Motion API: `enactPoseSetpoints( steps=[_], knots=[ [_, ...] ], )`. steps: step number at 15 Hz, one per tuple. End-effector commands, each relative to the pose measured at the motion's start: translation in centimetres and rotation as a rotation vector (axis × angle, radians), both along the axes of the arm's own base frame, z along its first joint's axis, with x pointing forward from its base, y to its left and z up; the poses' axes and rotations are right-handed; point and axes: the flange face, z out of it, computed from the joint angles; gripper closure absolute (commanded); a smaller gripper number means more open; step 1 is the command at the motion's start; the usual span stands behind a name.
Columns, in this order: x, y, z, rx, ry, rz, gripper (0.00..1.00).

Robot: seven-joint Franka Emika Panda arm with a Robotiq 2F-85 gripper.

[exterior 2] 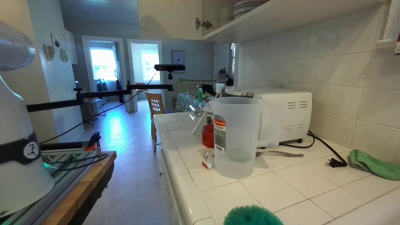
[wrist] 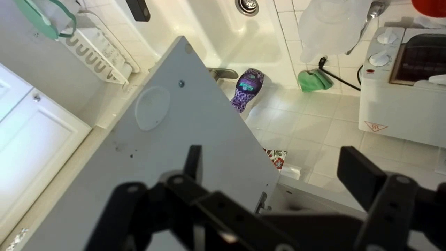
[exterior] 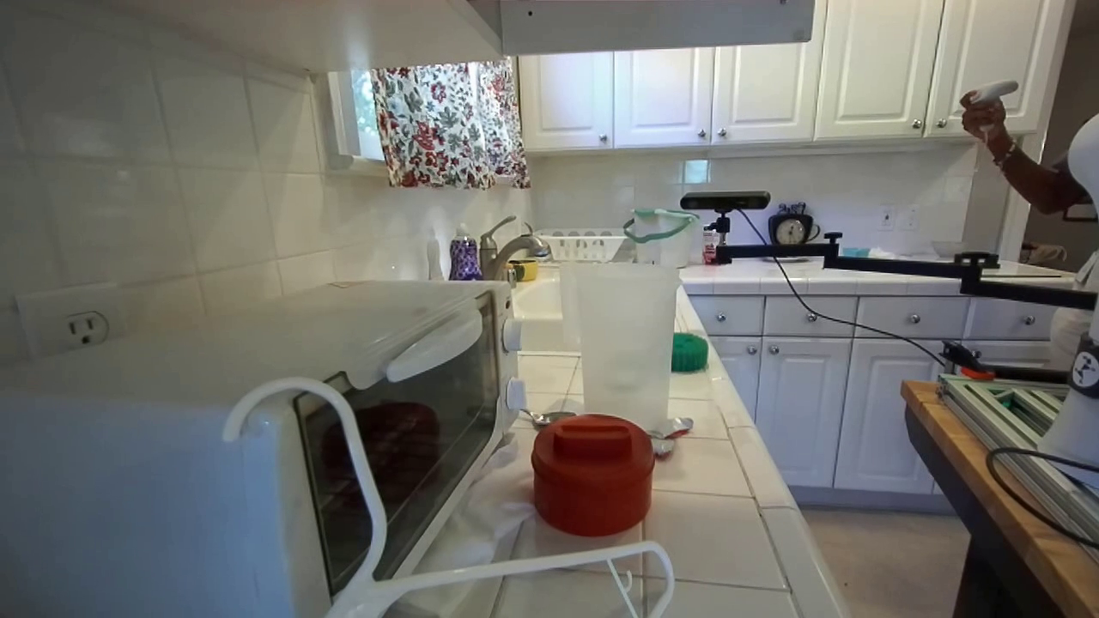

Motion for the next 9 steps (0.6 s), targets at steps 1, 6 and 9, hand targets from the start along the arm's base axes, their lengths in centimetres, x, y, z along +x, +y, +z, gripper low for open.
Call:
enactPoseSetpoints(
  steps=[1, 6, 9],
  knots=[
    [0.16, -0.55, 0.15, 0.009, -0.006, -0.008, 0.0],
    [0.11, -0.68, 0.22, 0.011, -0.014, -0.009, 0.0],
    [0.11, -0.68, 0.21, 0.011, -0.014, -0.009, 0.0]
  ],
)
